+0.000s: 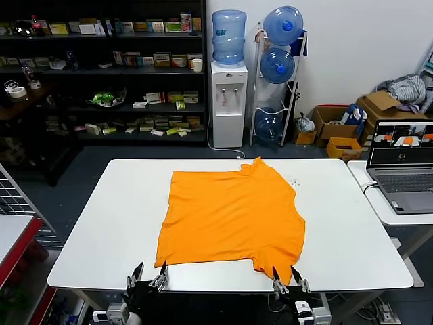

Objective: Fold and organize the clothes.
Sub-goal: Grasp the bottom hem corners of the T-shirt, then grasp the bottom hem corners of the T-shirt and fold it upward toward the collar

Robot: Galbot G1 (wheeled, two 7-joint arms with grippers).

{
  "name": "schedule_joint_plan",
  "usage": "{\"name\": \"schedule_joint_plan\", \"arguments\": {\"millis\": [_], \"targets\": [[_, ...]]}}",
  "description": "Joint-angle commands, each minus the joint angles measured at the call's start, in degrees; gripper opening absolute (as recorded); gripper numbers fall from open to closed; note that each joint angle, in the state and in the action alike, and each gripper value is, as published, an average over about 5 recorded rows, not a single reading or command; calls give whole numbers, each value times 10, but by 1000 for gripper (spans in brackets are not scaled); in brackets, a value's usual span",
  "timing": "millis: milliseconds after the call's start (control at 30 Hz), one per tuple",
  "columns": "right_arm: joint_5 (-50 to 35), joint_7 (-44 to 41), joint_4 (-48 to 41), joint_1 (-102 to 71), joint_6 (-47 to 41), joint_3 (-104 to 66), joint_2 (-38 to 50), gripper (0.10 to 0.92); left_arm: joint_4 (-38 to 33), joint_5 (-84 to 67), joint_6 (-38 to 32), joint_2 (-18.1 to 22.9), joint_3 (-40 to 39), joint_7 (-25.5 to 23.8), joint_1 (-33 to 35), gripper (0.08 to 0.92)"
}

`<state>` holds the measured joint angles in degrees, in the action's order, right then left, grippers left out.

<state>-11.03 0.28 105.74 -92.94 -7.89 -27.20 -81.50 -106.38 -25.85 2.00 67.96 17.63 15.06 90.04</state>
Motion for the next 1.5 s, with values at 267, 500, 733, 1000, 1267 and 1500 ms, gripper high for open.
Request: {"name": "schedule_joint_plan", "arguments": {"millis": [267,500,733,1000,1267,1500], "targets": [[1,2,3,-2,0,1,0,220,21,10,-1,7,-17,1,-13,451],[-1,3,9,-7,5,1,0,124,25,13,-3,11,-19,1,-17,243],[-22,15,58,-47,6,5,27,124,-21,1,-2,-12,-21,16,8,91],[-68,31,145,-156,19,-7,87,124,-106,-42,0,-51,0,43,87,90],[-84,37,186,-196,31,-14,101,124,-150,-45,0,-57,12,57,131,90],[-93,64,168,-85,18,5,76,124,-135,-29,0,-43,17,49,71,90]]}}
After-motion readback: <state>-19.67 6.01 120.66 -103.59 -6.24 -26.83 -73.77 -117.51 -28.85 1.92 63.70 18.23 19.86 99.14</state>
